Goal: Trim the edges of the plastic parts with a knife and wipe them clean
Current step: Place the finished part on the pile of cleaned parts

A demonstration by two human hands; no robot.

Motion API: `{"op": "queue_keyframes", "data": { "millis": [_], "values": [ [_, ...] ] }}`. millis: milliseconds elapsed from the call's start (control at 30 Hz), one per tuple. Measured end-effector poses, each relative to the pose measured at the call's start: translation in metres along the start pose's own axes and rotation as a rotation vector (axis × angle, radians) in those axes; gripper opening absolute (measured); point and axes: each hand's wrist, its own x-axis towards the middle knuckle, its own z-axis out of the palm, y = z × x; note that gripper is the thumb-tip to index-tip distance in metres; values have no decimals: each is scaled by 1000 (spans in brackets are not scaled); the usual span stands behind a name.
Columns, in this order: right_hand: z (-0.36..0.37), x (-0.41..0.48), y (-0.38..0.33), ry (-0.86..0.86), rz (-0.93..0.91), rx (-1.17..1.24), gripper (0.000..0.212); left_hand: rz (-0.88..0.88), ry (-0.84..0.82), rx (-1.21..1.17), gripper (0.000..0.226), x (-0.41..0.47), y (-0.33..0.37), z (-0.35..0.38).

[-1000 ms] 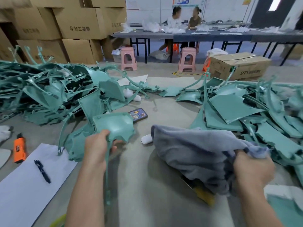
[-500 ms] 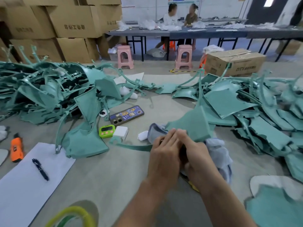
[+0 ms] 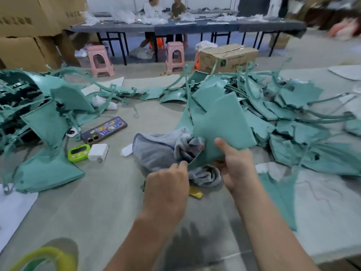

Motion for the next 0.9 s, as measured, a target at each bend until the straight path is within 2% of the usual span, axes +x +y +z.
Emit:
{"op": "queue_keyframes", "data": {
  "millis": [100, 167, 233, 267, 300, 400, 467, 533, 600, 633, 700, 767, 833, 900],
  "values": [
    [-36, -13, -24, 56, -151, -9, 36, 40, 118, -45, 33, -6, 25, -14],
    [-68, -28, -44, 71, -211, -13, 42, 83, 192, -168, 17, -10, 39, -18],
    [-106, -46, -62, 108, -238, 15, 40, 105, 217, -363, 9, -13, 50, -14],
    [-125, -57, -70, 134, -242, 37, 38, 101, 172, -537, 7, -15, 55, -14],
    [-145, -68, -76, 169, -243, 56, 38, 75, 100, -757, 15, -15, 60, -14],
    [-202, -105, -81, 299, -233, 140, 46, -83, -283, -1456, 29, -25, 93, -16],
    [-239, -131, -71, 437, -171, 197, 41, -91, -432, -1666, 22, -37, 122, -10],
    [-279, -158, -53, 566, -101, 279, 34, -60, -563, -1726, 21, -55, 155, -5],
    [-319, -184, -32, 642, -7, 340, 17, -17, -709, -1713, 18, -77, 191, 1],
    [-340, -193, -19, 690, 58, 361, 13, -2, -800, -1696, 15, -87, 209, 6],
    [-386, -207, 12, 799, 225, 402, 11, 59, -1028, -1647, 24, -110, 240, 18],
    [-429, -214, 40, 909, 368, 467, 19, 170, -1178, -1570, 40, -129, 263, 31],
    [-463, -215, 54, 991, 376, 525, 35, 194, -1200, -1523, 51, -141, 275, 39],
    [-490, -211, 61, 1009, 348, 600, 56, 179, -1170, -1532, 52, -146, 280, 44]
  ]
}}
